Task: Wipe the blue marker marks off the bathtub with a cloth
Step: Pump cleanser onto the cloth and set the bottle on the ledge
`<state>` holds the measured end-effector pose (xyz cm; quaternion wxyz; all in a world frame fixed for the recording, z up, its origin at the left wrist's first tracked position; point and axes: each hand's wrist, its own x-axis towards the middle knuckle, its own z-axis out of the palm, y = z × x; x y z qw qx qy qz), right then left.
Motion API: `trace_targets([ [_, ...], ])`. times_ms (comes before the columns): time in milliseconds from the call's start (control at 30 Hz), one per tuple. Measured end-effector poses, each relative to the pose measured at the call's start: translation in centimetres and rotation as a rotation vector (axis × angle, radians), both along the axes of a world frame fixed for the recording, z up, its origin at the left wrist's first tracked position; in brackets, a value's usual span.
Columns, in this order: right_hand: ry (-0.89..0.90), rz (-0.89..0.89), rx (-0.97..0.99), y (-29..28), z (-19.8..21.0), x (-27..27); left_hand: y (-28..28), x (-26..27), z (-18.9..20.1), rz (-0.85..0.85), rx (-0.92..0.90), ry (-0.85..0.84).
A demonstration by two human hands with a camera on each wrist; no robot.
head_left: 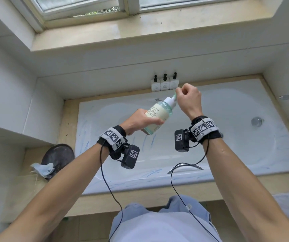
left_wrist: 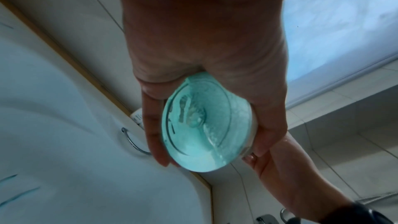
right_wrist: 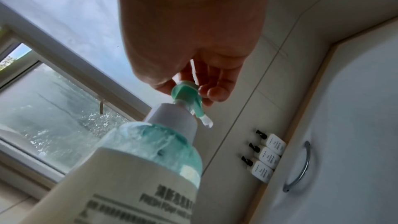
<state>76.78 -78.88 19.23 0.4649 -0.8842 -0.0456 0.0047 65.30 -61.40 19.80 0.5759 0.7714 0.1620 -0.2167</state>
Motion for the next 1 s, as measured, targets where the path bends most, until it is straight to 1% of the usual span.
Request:
trace_targets([
  [67, -0.001, -0.058, 0.012, -1.9, 0.5, 0.5, -1.6, 1.2, 0.4, -0.026, 0.007, -0.013],
  [200, -0.016, -0.233, 0.085, -6.8, 1.0, 1.6, -6.1, 4.2, 1.9, -0.102, 0.054, -0.049],
  [333, -0.071, -0.365, 0.128, -11.0, 1.4, 2.2, -10.1, 6.2, 2.7, -0.129, 0.08, -0.078],
  [433, -0.118, -0.397, 0.098, -12.4, 2.1, 2.2, -12.1, 7.0, 3.0, -0.13, 0.097, -0.116],
  [533, -0.106, -0.432, 0.119, -12.6, 2.4, 1.5, -13.2, 6.9, 2.9, -0.12, 0.108, -0.13],
  [600, -0.088, -0.418, 0.124, -12.1, 2.2, 0.6, -13.0, 6.0, 2.3, -0.127, 0.111, -0.118],
  [700, -0.021, -0.311, 0.12, -11.5, 1.5, -1.5, -12.1, 3.9, 1.7, -0.116, 0.132, -0.1],
  [767, 0.003, -0.252, 0.135, -11.5, 1.6, -2.3, -11.6, 2.6, 2.2, -0.099, 0.143, -0.104],
  [933, 0.017, -0.158, 0.219, -10.6, 4.4, -1.8, -9.8, -0.9, 4.3, -0.042, 0.109, -0.159],
  [1000, 0.026, -0.077, 0.268, -9.1, 5.3, -1.9, -8.7, -2.7, 4.8, 0.009, 0.122, -0.198],
])
